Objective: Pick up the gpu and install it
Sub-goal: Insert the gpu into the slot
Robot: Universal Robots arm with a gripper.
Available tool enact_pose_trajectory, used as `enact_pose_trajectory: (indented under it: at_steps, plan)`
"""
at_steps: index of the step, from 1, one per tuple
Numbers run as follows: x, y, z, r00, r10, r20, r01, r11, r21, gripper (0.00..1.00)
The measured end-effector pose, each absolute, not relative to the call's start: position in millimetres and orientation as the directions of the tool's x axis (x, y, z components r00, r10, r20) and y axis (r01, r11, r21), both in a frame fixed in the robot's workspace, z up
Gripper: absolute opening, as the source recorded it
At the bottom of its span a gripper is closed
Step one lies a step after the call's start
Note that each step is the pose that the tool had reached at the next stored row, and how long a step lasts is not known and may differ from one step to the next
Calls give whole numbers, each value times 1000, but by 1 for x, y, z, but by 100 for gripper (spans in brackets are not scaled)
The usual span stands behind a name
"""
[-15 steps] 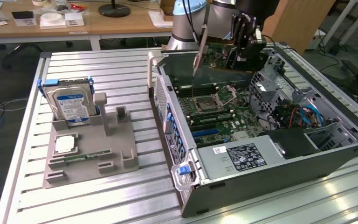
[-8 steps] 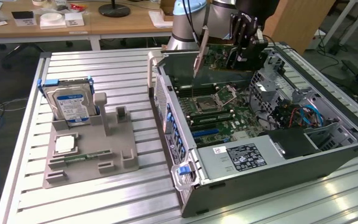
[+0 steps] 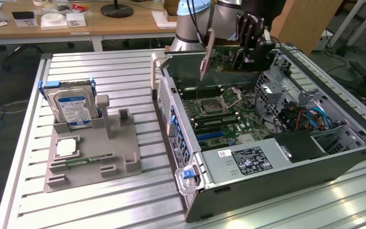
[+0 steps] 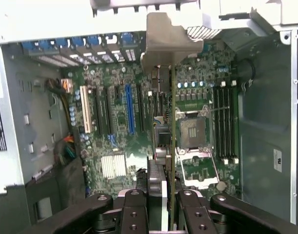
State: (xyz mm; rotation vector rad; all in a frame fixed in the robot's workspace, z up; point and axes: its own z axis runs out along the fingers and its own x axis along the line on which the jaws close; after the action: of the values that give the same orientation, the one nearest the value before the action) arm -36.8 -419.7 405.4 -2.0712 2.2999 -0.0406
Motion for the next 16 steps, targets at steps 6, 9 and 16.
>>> enact_pose_trajectory:
  at_steps: [6, 9, 16]
  plan:
    - [-37, -420, 405, -27, -999, -17, -998, 28, -58, 28]
    - [-36, -420, 404, 7, -1000, -18, -998, -6, -58, 28]
    - [-36, -420, 402, 67, -998, -18, -996, -66, -58, 28]
